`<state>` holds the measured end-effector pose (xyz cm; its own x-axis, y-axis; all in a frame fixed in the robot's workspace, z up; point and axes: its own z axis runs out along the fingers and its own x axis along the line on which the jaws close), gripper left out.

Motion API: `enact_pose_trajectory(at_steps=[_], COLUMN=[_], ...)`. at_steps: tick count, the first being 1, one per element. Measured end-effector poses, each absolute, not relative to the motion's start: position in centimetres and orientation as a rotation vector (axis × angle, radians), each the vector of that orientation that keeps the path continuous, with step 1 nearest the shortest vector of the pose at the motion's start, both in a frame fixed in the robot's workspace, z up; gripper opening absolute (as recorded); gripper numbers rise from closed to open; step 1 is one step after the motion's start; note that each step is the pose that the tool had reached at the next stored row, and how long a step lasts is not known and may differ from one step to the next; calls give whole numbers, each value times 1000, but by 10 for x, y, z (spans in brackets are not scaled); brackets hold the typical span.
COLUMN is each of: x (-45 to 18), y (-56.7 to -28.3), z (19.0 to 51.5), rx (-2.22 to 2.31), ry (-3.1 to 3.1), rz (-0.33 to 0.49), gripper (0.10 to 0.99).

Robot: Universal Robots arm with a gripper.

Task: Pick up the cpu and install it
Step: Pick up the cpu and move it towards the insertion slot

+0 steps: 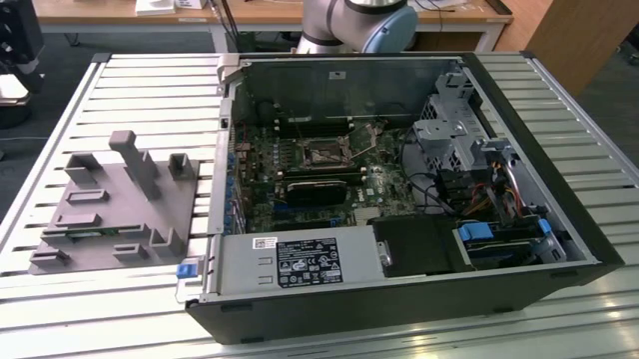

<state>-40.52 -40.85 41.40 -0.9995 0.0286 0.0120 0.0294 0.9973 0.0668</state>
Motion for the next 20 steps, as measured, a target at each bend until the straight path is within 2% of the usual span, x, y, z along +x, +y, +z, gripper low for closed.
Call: enact_pose_trajectory(at_steps=[20], x=[-357], y=[-408], z=[414], rx=[-45], ry=[-3128], rz=[-110], gripper=[533])
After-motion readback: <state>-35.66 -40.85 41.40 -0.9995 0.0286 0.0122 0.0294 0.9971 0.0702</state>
